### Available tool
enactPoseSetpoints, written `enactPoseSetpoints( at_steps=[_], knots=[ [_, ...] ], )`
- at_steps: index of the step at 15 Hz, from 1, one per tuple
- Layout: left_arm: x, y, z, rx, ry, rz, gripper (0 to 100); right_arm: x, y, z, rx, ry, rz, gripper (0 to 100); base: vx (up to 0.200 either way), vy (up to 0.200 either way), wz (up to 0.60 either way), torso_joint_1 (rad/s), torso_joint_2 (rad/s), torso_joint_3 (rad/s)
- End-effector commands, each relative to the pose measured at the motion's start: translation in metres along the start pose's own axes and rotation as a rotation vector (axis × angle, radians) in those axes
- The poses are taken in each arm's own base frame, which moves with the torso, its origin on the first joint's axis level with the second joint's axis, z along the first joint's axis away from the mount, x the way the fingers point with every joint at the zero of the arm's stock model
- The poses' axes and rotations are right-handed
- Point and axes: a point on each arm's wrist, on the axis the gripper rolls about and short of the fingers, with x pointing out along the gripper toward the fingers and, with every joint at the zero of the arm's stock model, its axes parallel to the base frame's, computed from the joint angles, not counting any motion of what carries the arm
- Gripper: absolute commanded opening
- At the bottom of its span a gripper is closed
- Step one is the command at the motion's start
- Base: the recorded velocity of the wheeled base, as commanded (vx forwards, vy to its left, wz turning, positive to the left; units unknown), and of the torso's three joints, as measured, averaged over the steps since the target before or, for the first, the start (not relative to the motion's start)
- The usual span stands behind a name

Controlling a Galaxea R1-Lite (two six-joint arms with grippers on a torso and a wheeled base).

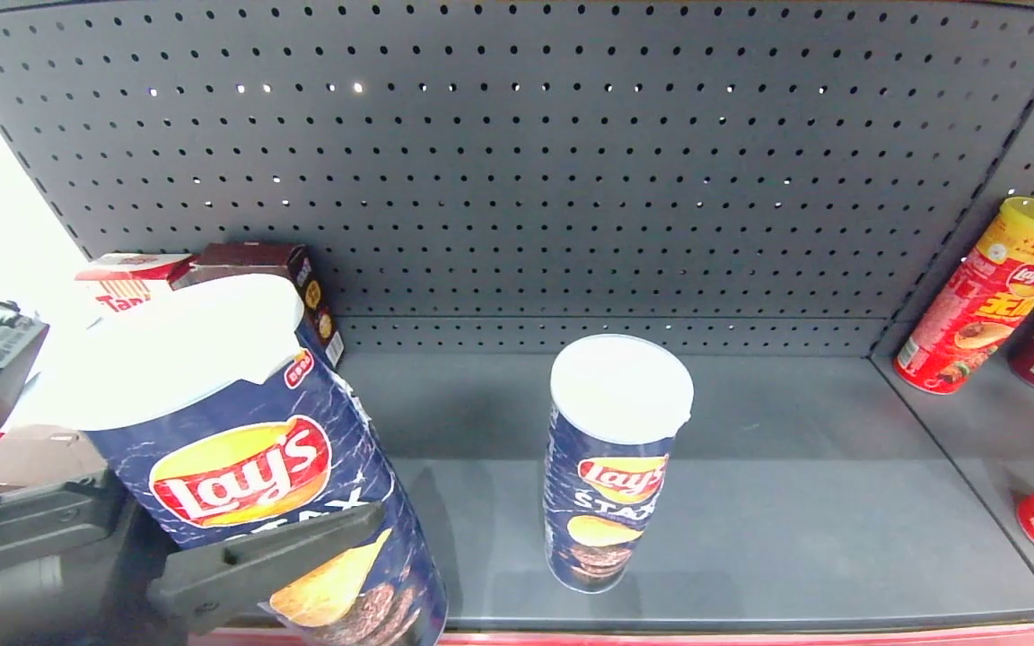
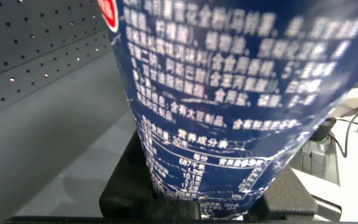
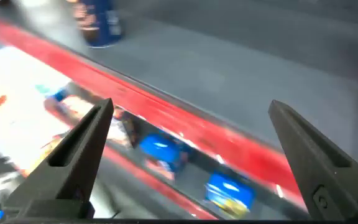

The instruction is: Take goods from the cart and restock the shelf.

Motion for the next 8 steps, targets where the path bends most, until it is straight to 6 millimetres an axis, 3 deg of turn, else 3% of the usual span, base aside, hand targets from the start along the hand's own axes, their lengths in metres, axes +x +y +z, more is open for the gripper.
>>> enactPoseSetpoints(
  at_steps=[1,3,8],
  knots=[
    [-0.001,-0.002,-0.003,-0.002,0.009,-0.007,0,-0.017,0.003,-0.025,0.038,-0.007,-0.227,100,0.000,0.000,0.00,0.000,0.00,0.000],
    [-0.001,-0.002,-0.003,0.017,0.007,-0.012,0,-0.018,0.000,-0.032,0.063,0.064,-0.411,100,0.000,0.000,0.00,0.000,0.00,0.000],
    [0.000,-0.001,0.017,0.050,-0.046,-0.003,0,-0.018,0.000,-0.031,0.064,0.057,-0.393,100,0.000,0.000,0.00,0.000,0.00,0.000]
  ],
)
